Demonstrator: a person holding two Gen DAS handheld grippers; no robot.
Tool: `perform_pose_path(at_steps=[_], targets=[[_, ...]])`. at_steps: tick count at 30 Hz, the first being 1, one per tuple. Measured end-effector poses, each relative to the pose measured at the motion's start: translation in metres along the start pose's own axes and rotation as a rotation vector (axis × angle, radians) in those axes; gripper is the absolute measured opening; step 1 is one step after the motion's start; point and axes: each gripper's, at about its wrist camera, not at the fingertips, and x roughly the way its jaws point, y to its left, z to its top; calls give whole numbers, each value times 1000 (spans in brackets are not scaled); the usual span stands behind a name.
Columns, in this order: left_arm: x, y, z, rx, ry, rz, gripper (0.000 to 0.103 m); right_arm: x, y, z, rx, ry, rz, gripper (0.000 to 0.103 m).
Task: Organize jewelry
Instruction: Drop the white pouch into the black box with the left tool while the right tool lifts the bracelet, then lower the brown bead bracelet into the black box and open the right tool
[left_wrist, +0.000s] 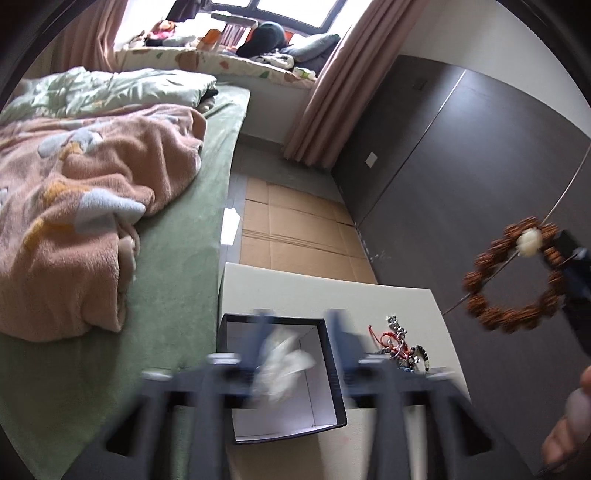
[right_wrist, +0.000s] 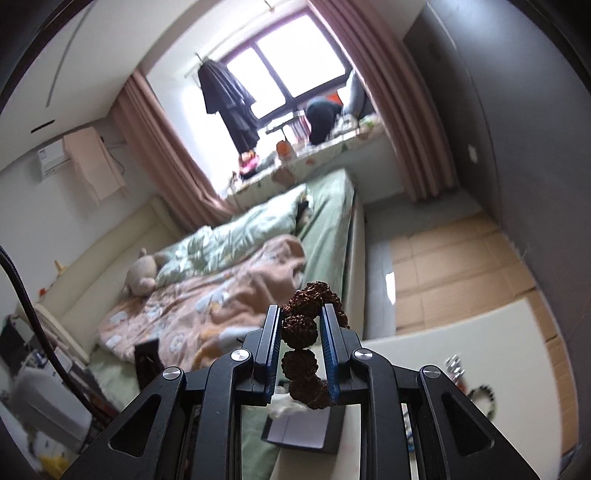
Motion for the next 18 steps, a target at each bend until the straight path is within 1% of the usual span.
perform_pose_path(at_steps=[1, 5, 10, 15, 18], targets=[[-2, 2, 0, -10, -15, -1, 68, 7, 0, -3, 2, 15, 6, 22], [-9, 8, 2, -34, -43, 20, 69, 38, -1, -17, 10, 89, 13, 22], [-9, 23, 4, -80, -31, 66, 69, 63, -7, -37, 32, 162, 22, 22], [-14, 34, 5, -112, -36, 79, 69, 87, -4, -54, 25, 229, 32, 22], [-15, 38, 4, -123, -35, 78, 69, 98, -1, -64, 18, 262, 21, 22]])
